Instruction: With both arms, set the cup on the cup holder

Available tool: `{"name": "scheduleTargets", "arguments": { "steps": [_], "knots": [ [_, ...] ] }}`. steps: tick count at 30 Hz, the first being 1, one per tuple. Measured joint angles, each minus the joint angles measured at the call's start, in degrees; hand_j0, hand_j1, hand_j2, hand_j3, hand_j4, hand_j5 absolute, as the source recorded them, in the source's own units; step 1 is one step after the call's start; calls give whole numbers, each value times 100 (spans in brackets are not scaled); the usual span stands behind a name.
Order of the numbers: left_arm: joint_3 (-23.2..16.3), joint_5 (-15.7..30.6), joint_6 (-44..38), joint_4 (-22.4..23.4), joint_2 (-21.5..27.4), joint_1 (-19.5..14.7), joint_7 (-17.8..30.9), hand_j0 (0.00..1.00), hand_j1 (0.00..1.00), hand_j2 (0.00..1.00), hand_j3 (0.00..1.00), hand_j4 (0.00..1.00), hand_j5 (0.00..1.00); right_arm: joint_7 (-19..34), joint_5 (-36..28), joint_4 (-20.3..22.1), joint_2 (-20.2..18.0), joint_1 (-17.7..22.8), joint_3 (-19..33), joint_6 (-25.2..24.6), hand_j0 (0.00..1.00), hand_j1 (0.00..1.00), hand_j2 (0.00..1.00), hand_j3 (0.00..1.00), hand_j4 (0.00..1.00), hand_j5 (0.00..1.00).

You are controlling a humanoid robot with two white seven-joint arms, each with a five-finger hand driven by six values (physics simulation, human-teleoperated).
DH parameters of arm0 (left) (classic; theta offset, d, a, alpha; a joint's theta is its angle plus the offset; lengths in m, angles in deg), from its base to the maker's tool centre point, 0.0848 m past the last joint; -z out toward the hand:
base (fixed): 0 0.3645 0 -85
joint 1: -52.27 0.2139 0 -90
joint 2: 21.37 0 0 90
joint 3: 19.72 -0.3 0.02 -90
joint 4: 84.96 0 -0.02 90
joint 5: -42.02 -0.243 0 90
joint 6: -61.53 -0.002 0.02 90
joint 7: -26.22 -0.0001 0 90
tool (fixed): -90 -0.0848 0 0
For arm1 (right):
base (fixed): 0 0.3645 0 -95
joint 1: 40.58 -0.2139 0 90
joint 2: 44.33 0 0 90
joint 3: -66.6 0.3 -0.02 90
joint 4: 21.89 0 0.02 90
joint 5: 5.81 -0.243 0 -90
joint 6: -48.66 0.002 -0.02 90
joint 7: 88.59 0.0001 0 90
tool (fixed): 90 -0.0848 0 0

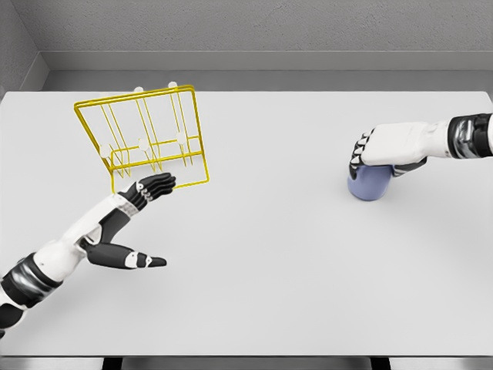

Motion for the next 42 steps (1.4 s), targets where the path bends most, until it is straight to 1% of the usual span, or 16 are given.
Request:
{"name": "scheduleTargets", "arguments": {
  "steps": [4, 7, 8, 11, 16, 18, 19, 20, 24, 28, 32, 42],
  "knots": [
    [-89, 149, 0, 1, 37, -123, 1, 100, 100, 100, 100, 100, 100, 1, -6, 24, -28, -18, 49, 2, 60, 60, 60, 60, 60, 60],
    [-138, 407, -71, 2, 30, -193, 1, 100, 100, 100, 100, 100, 100, 2, -10, 41, -63, -44, 140, 1, 60, 60, 60, 60, 60, 60],
    [-146, 474, -120, 4, 20, -202, 1, 100, 100, 100, 100, 100, 100, 3, -5, 94, -101, -44, 183, 2, 58, 58, 58, 58, 58, 58],
    [-163, 602, -272, 11, -42, -220, 5, 100, 100, 100, 100, 100, 100, 15, -3, 379, -250, -44, 296, 1, 58, 58, 58, 58, 58, 58],
    [-208, 678, -550, 52, -95, -536, 10, 100, 100, 100, 100, 100, 100, 28, 7, 993, -458, -35, 352, 1, 58, 58, 58, 58, 58, 58],
    [-343, 729, -657, 57, -99, -782, 14, 100, 100, 100, 100, 100, 100, 30, 7, 1225, -499, -44, 358, 1, 58, 58, 58, 58, 58, 58],
    [-455, 801, -697, 58, -99, -941, 15, 100, 100, 100, 100, 100, 100, 32, 12, 1317, -498, -44, 359, 2, 58, 58, 58, 58, 58, 58],
    [-578, 895, -729, 59, -101, -1028, 16, 100, 100, 100, 100, 100, 100, 33, 18, 1434, -498, -44, 362, 3, 58, 58, 58, 58, 58, 58],
    [-926, 1121, -785, 35, -136, -1037, 18, 100, 100, 100, 100, 100, 100, 35, 8, 1850, -497, -44, 387, 2, 58, 58, 58, 58, 58, 58],
    [-1156, 1273, -793, 16, -154, -1090, 21, 100, 100, 100, 100, 100, 100, 35, -15, 2007, -396, -44, 424, 3, 58, 58, 58, 58, 58, 58],
    [-1333, 1474, -794, 11, -145, -1099, 25, 100, 100, 100, 100, 100, 100, 36, -35, 2054, -174, -44, 437, 4, 58, 58, 58, 58, 58, 58],
    [-1433, 1623, -806, 33, -176, -1116, 26, 100, 100, 100, 100, 100, 100, 39, -57, 2071, 309, -35, 427, 2, 58, 58, 58, 58, 58, 58]
  ]
}}
